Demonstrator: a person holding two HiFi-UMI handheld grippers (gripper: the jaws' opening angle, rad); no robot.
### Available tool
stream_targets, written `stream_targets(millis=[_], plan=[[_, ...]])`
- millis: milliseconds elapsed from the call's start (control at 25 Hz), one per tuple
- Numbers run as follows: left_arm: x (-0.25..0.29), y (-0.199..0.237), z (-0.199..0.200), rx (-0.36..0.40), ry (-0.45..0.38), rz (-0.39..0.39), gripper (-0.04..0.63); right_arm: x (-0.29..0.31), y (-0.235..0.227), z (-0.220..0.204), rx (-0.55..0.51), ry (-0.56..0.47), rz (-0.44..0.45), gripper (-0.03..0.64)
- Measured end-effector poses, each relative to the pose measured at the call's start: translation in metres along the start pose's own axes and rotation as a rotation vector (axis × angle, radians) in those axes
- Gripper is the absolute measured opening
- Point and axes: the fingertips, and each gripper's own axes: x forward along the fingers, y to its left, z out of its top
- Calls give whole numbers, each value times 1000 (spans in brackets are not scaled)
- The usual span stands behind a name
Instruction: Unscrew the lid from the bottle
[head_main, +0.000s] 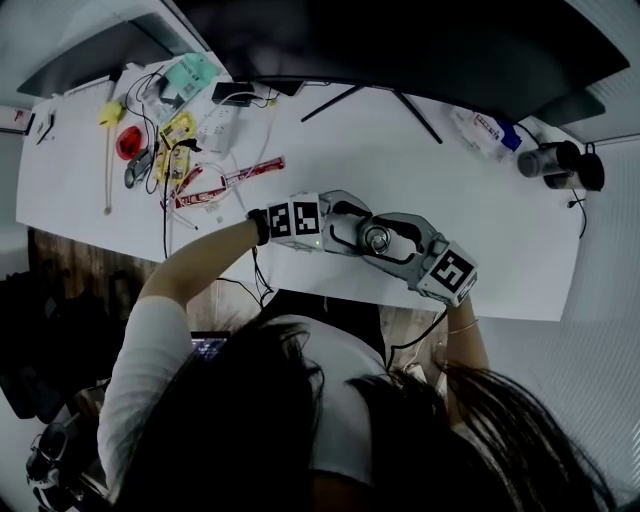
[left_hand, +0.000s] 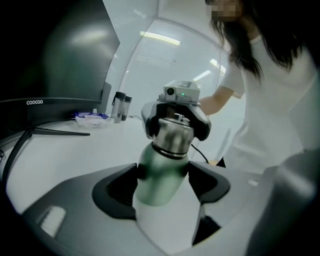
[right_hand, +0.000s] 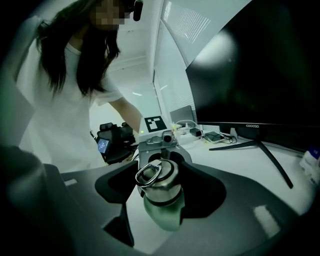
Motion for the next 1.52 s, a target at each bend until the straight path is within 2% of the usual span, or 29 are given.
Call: stream_targets(millis=[120, 240, 400, 640, 920, 1160, 1320, 1520], plan=[[-1, -2, -2, 4, 19, -27, 368, 2, 2, -1, -32, 31, 73, 265], [-1, 1, -8, 6, 40, -23, 368, 2, 2, -2, -44, 49, 96, 265], [0, 0, -5, -8, 27, -32, 373, 0, 4, 7, -18, 36, 85, 265], [-5, -1, -7, -74, 40, -15, 376, -6, 0, 21, 10, -28, 22, 264], [-32, -2, 9, -84, -13, 87, 376, -22, -3, 38, 18, -87, -91, 265], [-61, -5, 41, -50, -87, 187, 374, -41, -4, 68, 15, -150, -226, 265], [-79, -2, 67, -16, -141, 283, 374, -55, -1, 87, -4, -185, -303, 265], [-106, 3, 108, 12, -256, 413, 374, -74, -1, 112, -7, -248, -446, 265]])
